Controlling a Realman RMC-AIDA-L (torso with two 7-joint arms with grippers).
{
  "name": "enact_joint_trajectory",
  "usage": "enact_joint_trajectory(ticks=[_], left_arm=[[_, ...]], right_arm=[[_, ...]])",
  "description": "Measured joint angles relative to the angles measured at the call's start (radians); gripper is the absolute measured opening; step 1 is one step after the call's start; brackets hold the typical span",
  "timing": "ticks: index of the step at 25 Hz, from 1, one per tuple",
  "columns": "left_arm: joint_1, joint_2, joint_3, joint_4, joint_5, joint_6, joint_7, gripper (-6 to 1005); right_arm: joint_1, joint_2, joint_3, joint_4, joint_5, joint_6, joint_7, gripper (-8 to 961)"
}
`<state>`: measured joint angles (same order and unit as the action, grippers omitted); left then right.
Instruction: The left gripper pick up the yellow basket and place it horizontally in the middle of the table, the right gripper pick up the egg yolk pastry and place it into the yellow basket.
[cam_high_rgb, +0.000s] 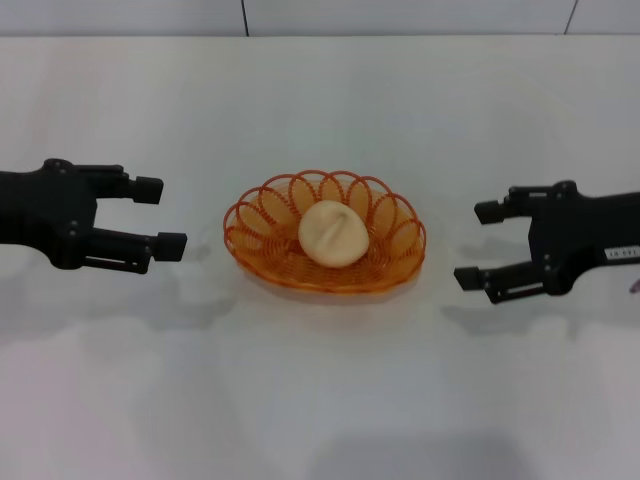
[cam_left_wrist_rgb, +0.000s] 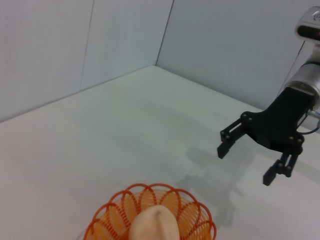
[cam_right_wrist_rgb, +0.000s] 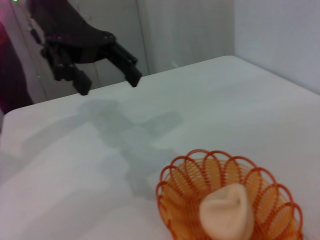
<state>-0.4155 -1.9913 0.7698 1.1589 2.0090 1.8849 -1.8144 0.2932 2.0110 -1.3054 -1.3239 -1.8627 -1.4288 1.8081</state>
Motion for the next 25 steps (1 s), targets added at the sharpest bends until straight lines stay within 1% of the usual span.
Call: enact_joint_trajectory(ticks=[9,25], left_arm=[[-0.002,-0.002,0.005,-0.002,0.022,0.005,0.005,860],[-0.014,-0.006,0.013,-0.022,0.027,0.013,0.024,860]], right_arm=[[0.004,0.000,0.010,0.047,0.031,-0.018,-0.049,859],[0.007,0.000,0.008,0.041,0.033,-0.033,-0.048,859]])
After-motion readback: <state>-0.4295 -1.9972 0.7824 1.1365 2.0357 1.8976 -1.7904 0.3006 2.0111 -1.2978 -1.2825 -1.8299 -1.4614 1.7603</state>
